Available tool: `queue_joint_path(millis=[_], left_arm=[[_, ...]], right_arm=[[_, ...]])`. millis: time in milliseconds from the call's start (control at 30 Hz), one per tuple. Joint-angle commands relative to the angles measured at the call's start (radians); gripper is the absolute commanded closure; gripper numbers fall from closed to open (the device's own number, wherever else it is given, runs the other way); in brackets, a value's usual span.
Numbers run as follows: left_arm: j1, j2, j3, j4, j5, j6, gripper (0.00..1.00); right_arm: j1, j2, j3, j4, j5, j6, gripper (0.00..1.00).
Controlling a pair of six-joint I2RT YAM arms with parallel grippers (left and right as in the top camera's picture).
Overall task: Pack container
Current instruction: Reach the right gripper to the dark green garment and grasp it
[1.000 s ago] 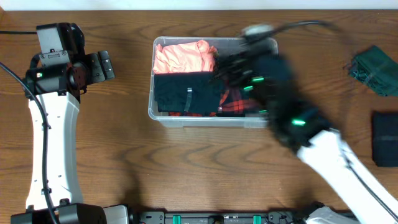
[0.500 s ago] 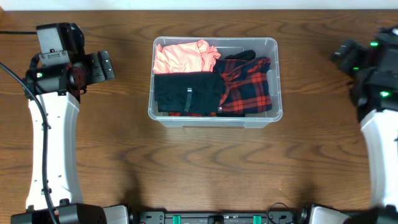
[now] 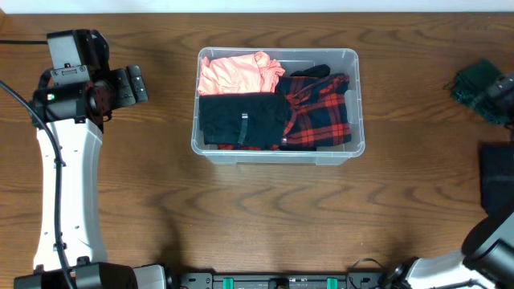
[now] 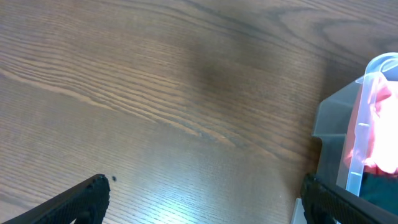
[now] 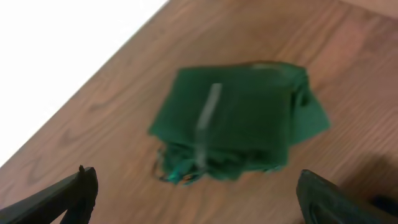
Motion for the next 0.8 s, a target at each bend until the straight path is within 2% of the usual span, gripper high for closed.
queue_joint_path(millis=[0,100,200,333,533,633,767], left_arm=[[0.004,0.008,-0.003,-0.003,-0.004,-0.009,0.02],[0.004,0.008,-0.003,-0.003,-0.004,-0.009,0.02],[0.004,0.008,-0.003,-0.003,-0.004,-0.009,0.02],[0.004,0.008,-0.003,-0.003,-0.004,-0.009,0.02],[0.004,0.008,-0.003,-0.003,-0.004,-0.009,0.02],[0.004,0.008,-0.003,-0.003,-0.004,-0.009,0.02],[0.004,0.008,-0.003,-0.003,-0.004,-0.009,0.02]], right_arm=[[-0.045,0.070,0.040,0.002,-0.061,-0.023,0.01],[-0.069,0.143,0.124,-0.052,-0.097,-0.037,0.01],[-0.074,0.217,0.264,-0.194,-0.099,-0.060,0.01],[-0.065,0.303,0.526,-0.441,-0.072,-0.097,0.01],[-0.079,0.441,0.906,-0.762,-0.070,-0.077,0.01],[-0.099,0.507,0.991,-0.842,-0.071,-0.077,0.01],[-0.129,0.581,1.004,-0.887,-0.071,-0.078,0.01]])
